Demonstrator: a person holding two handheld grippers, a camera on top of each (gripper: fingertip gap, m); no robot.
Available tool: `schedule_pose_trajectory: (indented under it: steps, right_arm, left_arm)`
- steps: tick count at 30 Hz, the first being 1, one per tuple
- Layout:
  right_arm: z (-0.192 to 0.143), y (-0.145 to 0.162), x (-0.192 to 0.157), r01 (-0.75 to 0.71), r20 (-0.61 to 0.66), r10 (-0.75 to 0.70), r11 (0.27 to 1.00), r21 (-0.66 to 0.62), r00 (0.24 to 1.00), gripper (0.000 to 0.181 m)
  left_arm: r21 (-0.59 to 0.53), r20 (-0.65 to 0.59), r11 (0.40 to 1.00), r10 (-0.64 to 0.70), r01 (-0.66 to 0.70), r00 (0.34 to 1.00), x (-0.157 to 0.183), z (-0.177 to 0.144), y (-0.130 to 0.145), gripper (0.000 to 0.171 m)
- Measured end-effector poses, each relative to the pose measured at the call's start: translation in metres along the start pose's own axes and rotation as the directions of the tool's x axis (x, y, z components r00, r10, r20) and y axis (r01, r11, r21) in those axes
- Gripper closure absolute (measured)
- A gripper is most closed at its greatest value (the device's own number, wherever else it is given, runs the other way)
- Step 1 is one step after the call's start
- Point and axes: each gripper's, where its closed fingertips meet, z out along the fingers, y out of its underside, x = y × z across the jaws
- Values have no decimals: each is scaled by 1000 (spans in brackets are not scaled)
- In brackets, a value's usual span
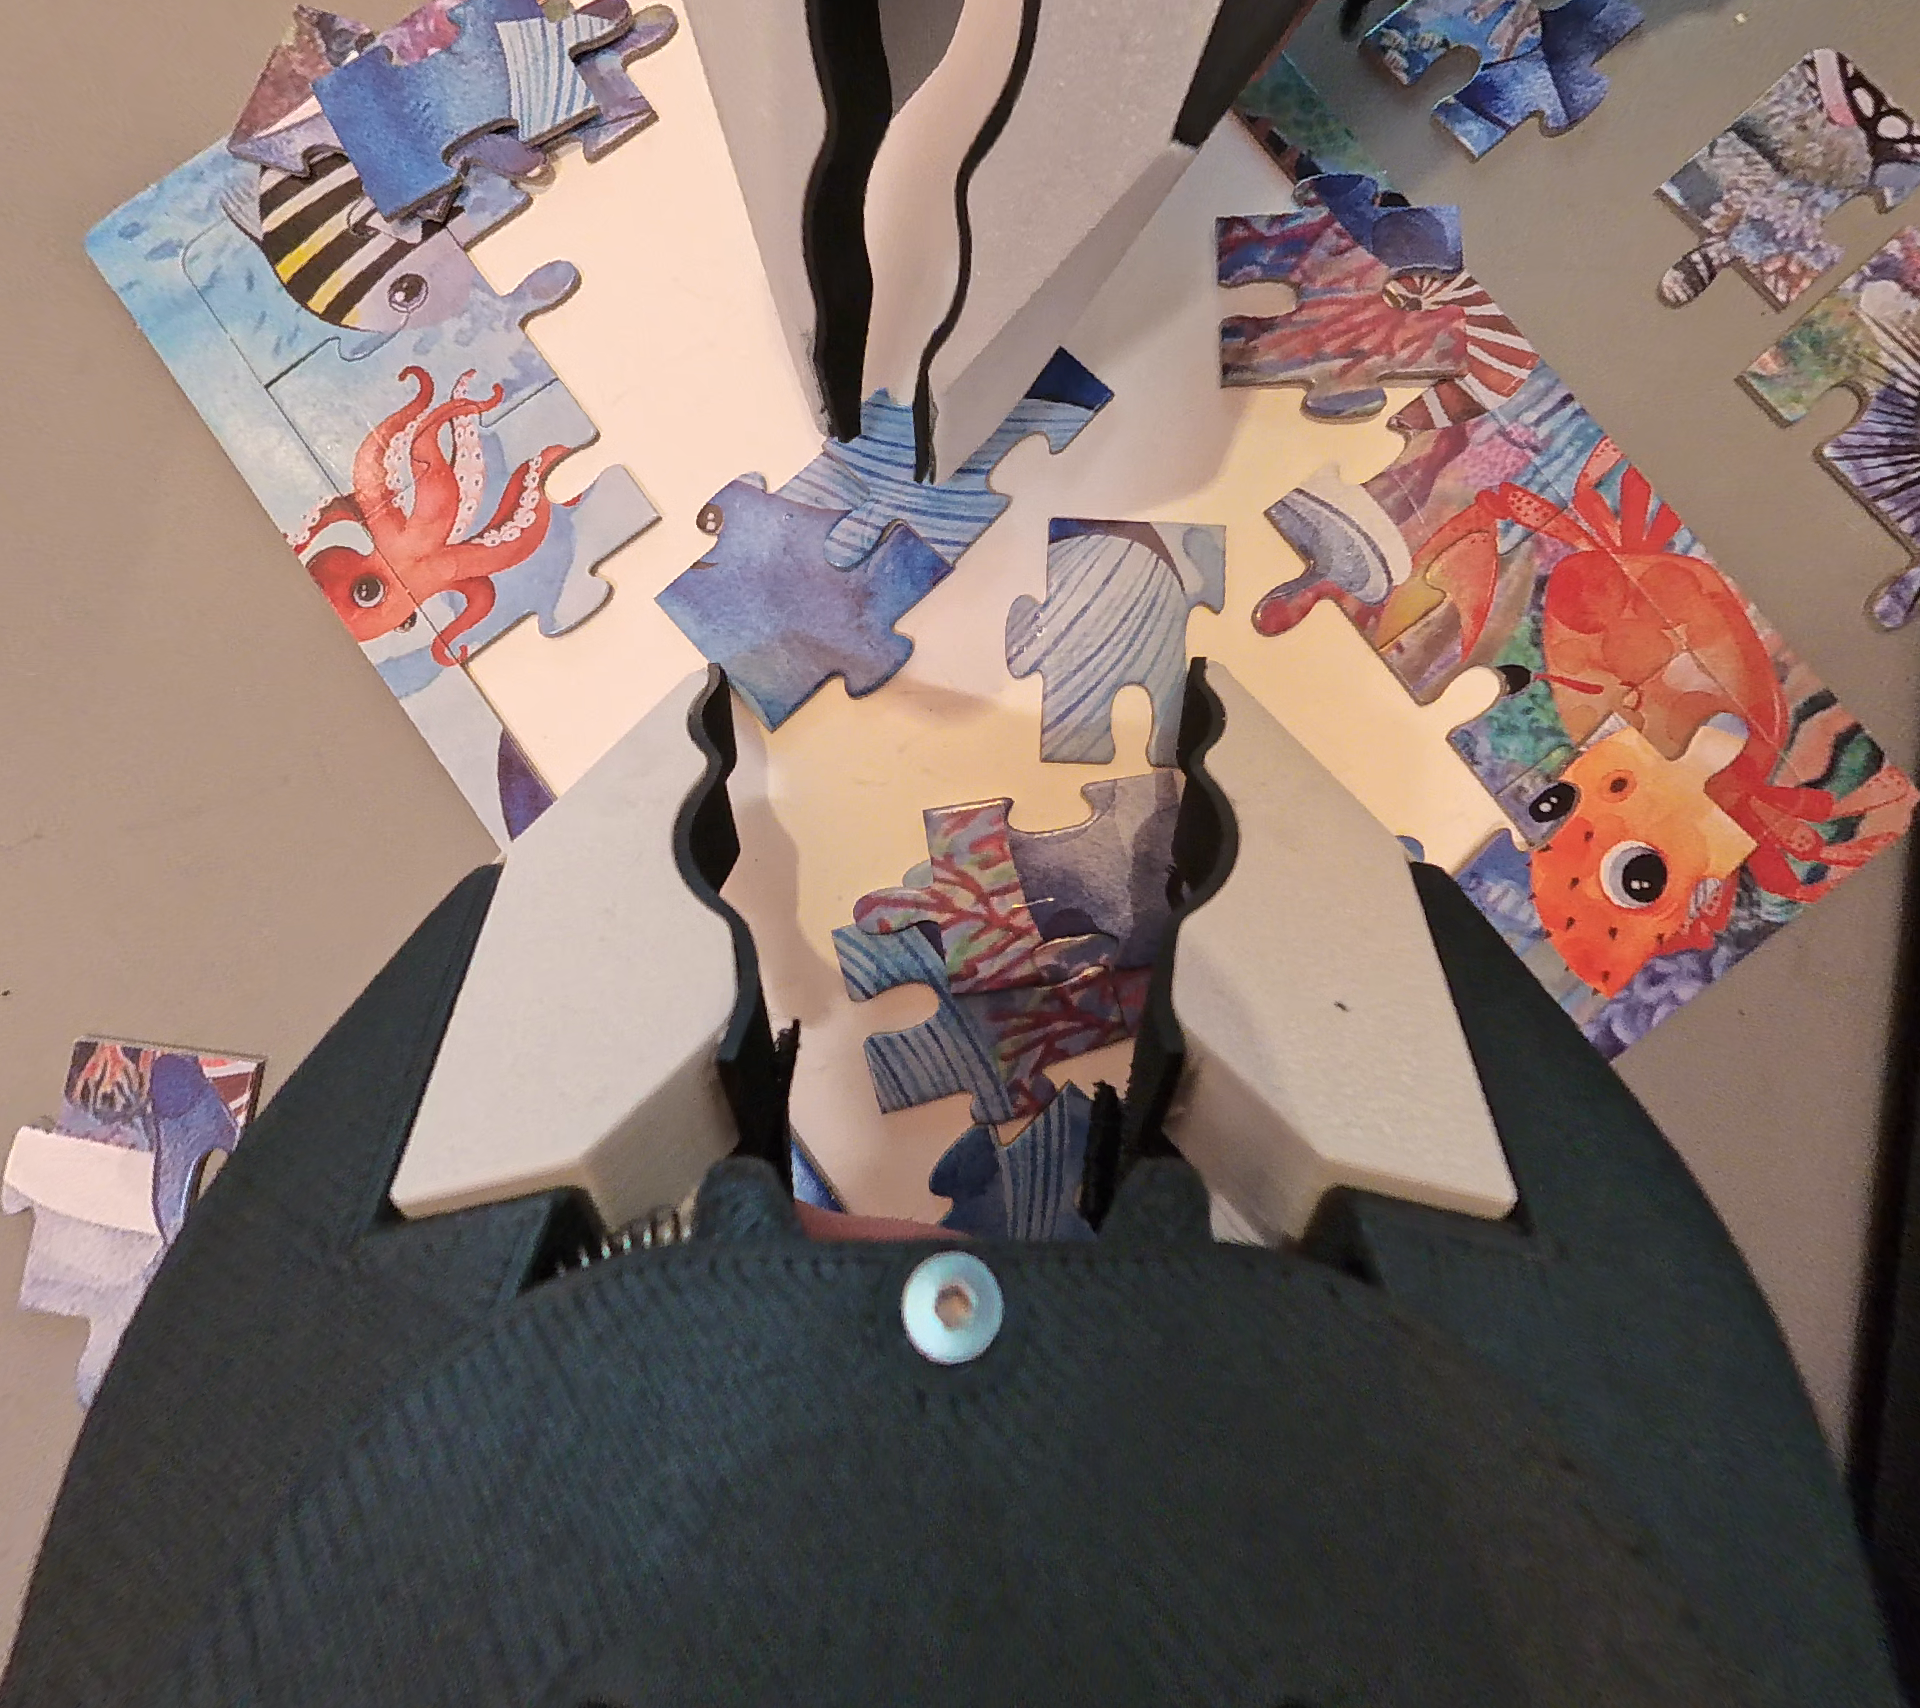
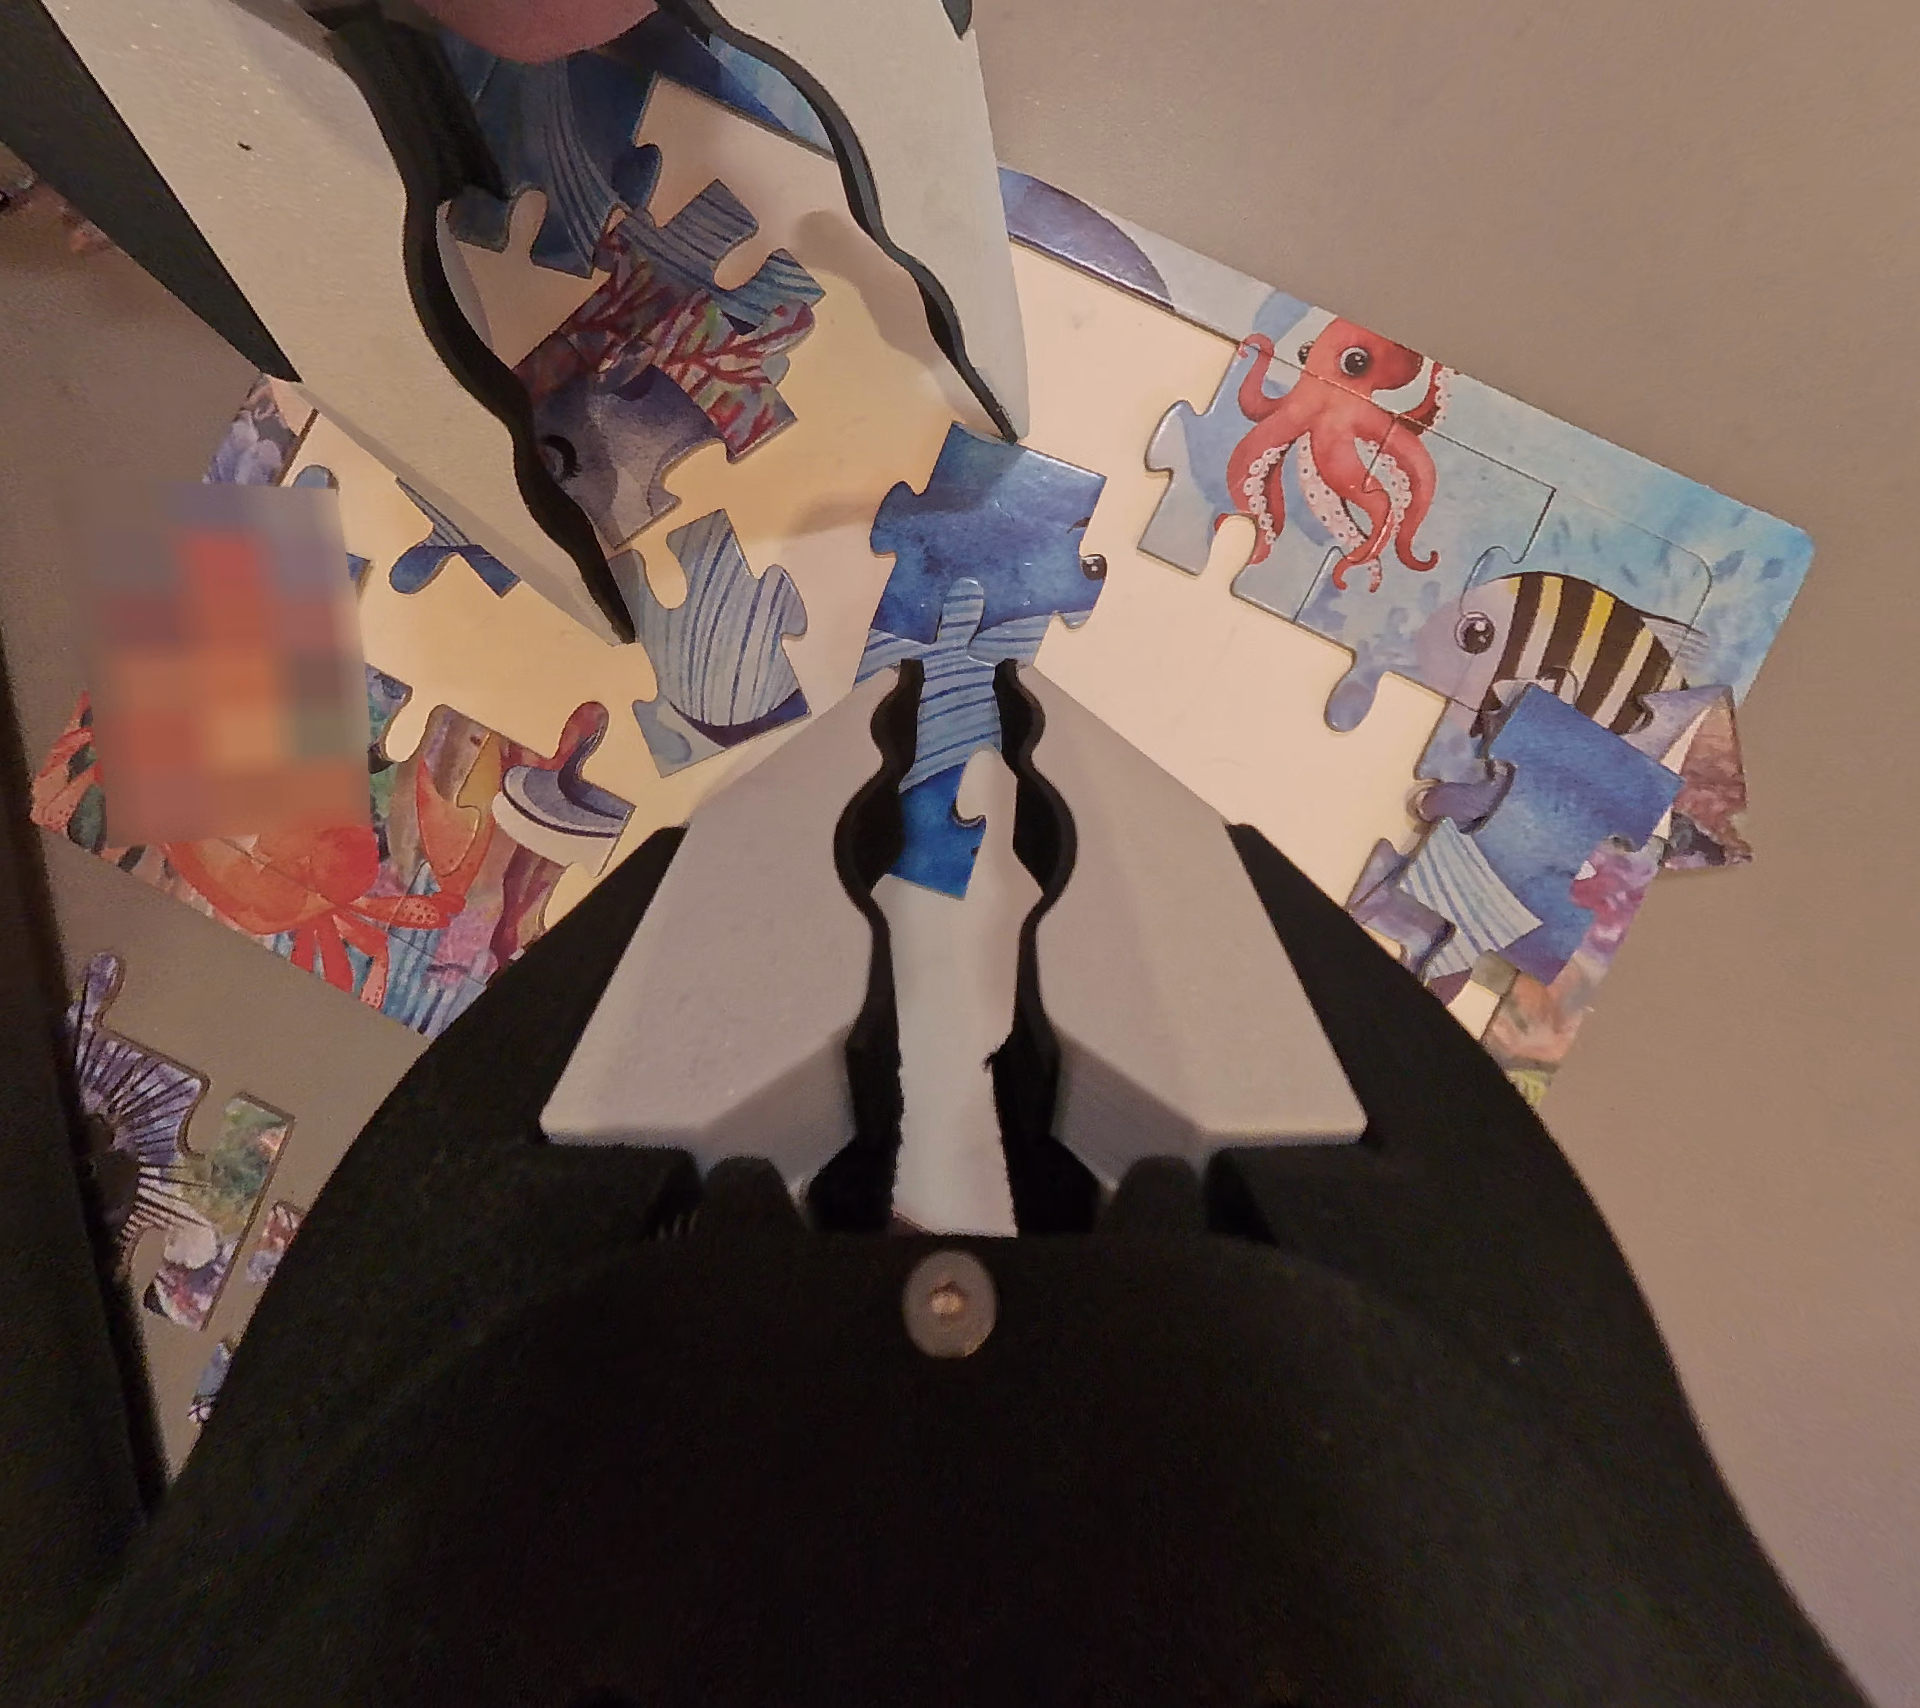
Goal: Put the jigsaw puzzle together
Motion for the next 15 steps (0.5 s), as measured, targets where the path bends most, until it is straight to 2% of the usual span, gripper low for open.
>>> schedule_pose_trajectory:
  steps: [7, 15]
  right_arm:
    - [-1, 3, -5, 16, 37, -15, 1000, -9, 999, 174]
    - [2, 6, -12, -2, 89, 3, 1000, -16, 996, 161]
  left_arm:
    - [-7, -9, 1000, 3, -3, 1000, 0, 1, 0, 87]
    - [1, -22, 1000, 8, -8, 1000, 0, 1, 0, 87]
